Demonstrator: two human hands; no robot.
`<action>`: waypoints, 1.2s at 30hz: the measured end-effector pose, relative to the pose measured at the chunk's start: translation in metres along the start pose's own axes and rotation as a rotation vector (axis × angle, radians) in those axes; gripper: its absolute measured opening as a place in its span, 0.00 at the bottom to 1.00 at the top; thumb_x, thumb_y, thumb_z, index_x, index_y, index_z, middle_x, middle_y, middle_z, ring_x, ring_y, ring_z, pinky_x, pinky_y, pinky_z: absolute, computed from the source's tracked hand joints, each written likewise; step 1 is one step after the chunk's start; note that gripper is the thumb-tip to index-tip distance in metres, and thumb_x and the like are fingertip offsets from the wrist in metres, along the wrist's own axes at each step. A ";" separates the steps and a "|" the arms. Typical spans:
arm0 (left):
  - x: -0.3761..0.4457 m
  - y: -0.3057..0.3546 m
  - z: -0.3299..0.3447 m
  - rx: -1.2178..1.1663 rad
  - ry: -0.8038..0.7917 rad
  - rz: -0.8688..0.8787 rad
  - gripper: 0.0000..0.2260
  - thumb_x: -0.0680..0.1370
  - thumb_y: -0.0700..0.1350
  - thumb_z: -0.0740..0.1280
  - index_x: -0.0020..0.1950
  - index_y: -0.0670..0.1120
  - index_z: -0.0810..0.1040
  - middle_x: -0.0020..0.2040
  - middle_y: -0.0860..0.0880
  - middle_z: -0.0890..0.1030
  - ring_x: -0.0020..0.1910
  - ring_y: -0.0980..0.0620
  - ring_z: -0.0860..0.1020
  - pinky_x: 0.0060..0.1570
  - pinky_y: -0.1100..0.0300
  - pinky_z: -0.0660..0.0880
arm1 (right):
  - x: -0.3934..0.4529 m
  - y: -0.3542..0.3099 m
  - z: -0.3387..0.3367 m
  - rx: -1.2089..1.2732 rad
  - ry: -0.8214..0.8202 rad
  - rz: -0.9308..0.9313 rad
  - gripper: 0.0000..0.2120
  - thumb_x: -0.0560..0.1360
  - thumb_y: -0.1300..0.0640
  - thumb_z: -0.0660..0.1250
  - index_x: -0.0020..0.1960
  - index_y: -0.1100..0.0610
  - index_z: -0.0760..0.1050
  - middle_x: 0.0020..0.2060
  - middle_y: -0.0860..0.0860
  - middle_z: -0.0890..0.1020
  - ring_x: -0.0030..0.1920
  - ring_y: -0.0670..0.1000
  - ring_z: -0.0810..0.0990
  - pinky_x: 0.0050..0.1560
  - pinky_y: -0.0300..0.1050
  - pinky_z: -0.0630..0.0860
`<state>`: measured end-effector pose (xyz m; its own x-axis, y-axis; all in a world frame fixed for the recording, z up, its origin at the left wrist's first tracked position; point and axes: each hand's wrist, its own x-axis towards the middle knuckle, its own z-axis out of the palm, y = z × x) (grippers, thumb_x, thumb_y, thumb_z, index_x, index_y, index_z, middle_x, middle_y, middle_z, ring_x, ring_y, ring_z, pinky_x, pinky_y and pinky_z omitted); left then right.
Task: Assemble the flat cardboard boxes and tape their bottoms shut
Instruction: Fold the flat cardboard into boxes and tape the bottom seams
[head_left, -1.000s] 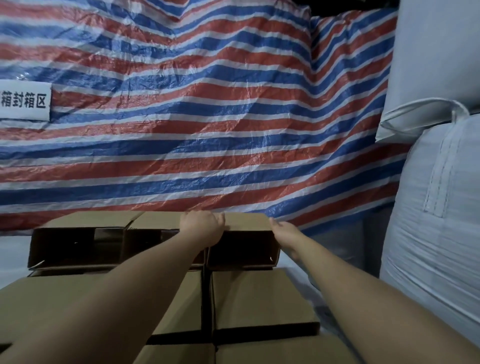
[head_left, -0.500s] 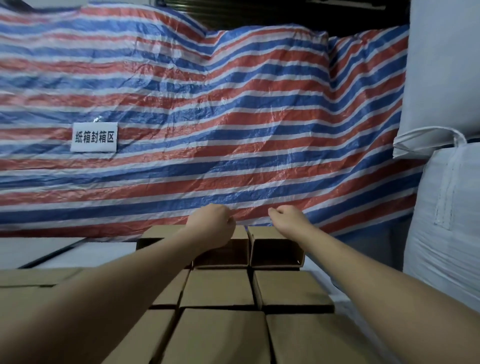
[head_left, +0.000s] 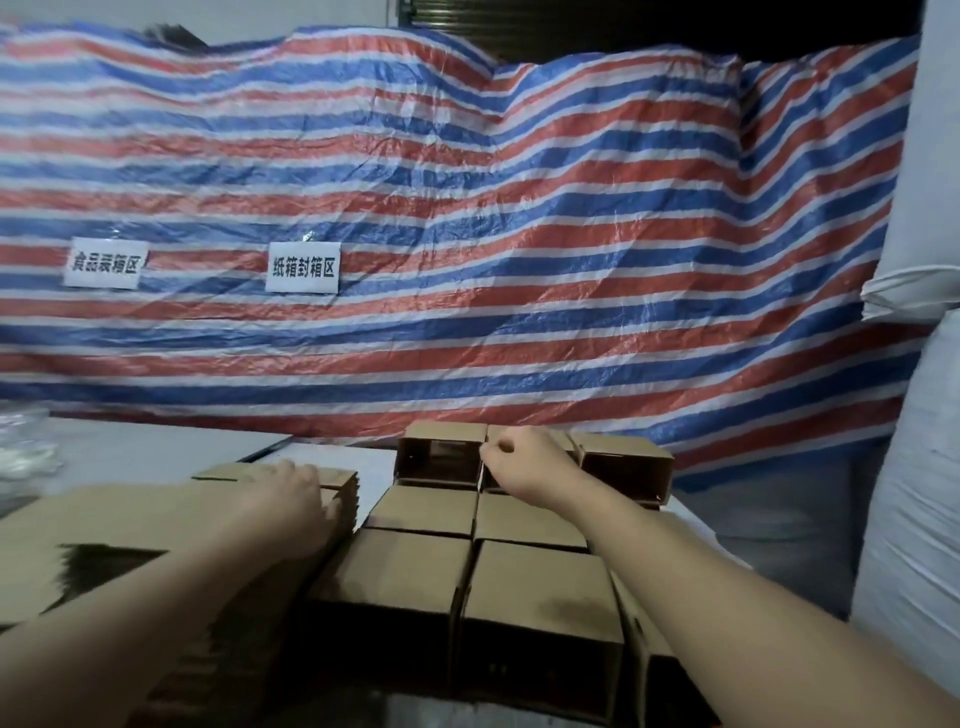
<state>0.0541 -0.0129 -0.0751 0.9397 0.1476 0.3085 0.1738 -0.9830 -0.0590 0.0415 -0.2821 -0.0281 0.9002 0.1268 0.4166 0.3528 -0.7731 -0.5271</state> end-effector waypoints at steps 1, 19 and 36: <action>-0.004 -0.006 0.008 0.010 -0.075 -0.030 0.28 0.81 0.62 0.51 0.73 0.44 0.65 0.73 0.41 0.68 0.70 0.40 0.67 0.67 0.46 0.66 | -0.003 -0.006 0.005 0.024 -0.030 -0.004 0.18 0.81 0.50 0.60 0.37 0.59 0.76 0.33 0.51 0.77 0.35 0.49 0.74 0.34 0.41 0.69; -0.066 -0.027 -0.045 -0.405 0.570 0.232 0.09 0.81 0.45 0.63 0.50 0.42 0.81 0.44 0.44 0.83 0.41 0.42 0.80 0.41 0.50 0.76 | -0.002 -0.012 0.013 0.193 0.023 0.000 0.14 0.82 0.45 0.60 0.49 0.55 0.77 0.43 0.47 0.80 0.45 0.49 0.78 0.40 0.41 0.71; -0.074 0.058 -0.134 -1.394 0.057 0.329 0.14 0.69 0.61 0.67 0.50 0.56 0.83 0.42 0.56 0.84 0.51 0.51 0.81 0.52 0.48 0.78 | -0.036 0.051 -0.104 0.808 0.328 0.222 0.18 0.79 0.38 0.65 0.54 0.51 0.81 0.42 0.47 0.88 0.42 0.47 0.87 0.39 0.42 0.79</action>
<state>-0.0449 -0.0955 0.0259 0.8612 -0.0756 0.5026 -0.5022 -0.2789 0.8186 0.0002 -0.3913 0.0070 0.8944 -0.2532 0.3687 0.3633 -0.0698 -0.9291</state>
